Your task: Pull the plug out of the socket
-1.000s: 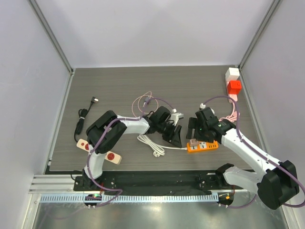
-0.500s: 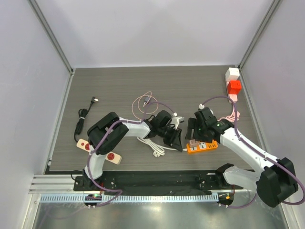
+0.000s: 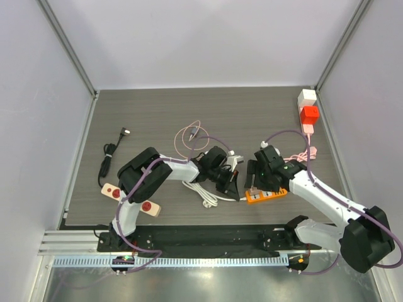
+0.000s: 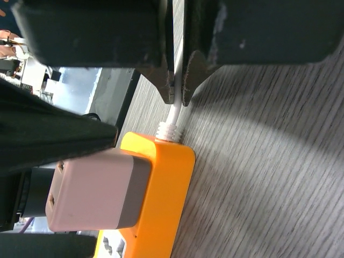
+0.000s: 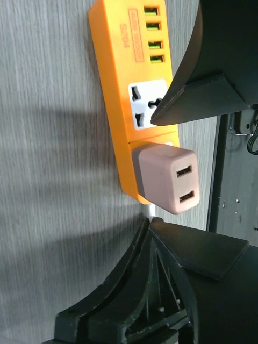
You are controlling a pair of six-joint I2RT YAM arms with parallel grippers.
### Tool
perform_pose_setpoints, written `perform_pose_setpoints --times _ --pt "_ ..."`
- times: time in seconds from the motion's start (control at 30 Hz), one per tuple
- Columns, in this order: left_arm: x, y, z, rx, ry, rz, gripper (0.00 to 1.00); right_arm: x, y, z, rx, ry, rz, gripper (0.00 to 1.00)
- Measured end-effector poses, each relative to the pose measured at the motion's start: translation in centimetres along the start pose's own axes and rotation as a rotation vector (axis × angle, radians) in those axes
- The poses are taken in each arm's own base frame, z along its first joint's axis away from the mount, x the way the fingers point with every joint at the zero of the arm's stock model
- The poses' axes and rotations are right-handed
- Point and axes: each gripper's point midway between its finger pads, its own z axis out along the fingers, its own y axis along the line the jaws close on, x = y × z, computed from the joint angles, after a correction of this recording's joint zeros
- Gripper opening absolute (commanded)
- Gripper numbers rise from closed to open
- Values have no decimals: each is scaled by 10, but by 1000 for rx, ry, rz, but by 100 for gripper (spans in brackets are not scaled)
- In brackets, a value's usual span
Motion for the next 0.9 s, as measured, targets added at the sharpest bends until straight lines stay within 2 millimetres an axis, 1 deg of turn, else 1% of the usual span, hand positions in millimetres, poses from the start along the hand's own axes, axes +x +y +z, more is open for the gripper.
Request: perform_pose_setpoints --times 0.13,0.3,0.33,0.37,0.43,0.53,0.6,0.67,0.7,0.77,0.8,0.87,0.9 --pt "0 0 0 0 0 0 0 6 4 0 0 4 -15 78" --pt "0 0 0 -1 0 -1 0 8 6 1 10 -5 -29 77" --pt "0 0 0 -1 0 -1 0 8 5 1 16 -8 -29 71" --pt "0 0 0 -1 0 -2 0 7 4 2 21 -11 -30 68" --pt "-1 0 0 -1 0 -2 0 7 2 3 35 -10 -25 64" --pt "-2 2 -2 -2 -5 -5 0 7 0 6 52 -9 -26 63" --pt "-3 2 -2 1 -7 -9 0 7 -1 6 58 -10 -26 57" --pt "-5 2 -3 6 -12 -16 0 7 -1 7 60 -12 -25 55" --pt "-6 2 -3 8 -15 -20 0 7 -1 7 61 -15 -26 53" --pt "-7 4 -3 14 -16 -29 0 6 -1 7 66 -21 -31 52" --pt "-6 4 -4 18 -14 -34 0 7 -1 7 67 -22 -35 49" --pt "-6 5 -3 22 -13 -43 0 7 0 8 73 -25 -47 40" --pt "-7 5 -4 24 -13 -46 0 8 0 9 77 -27 -53 33"
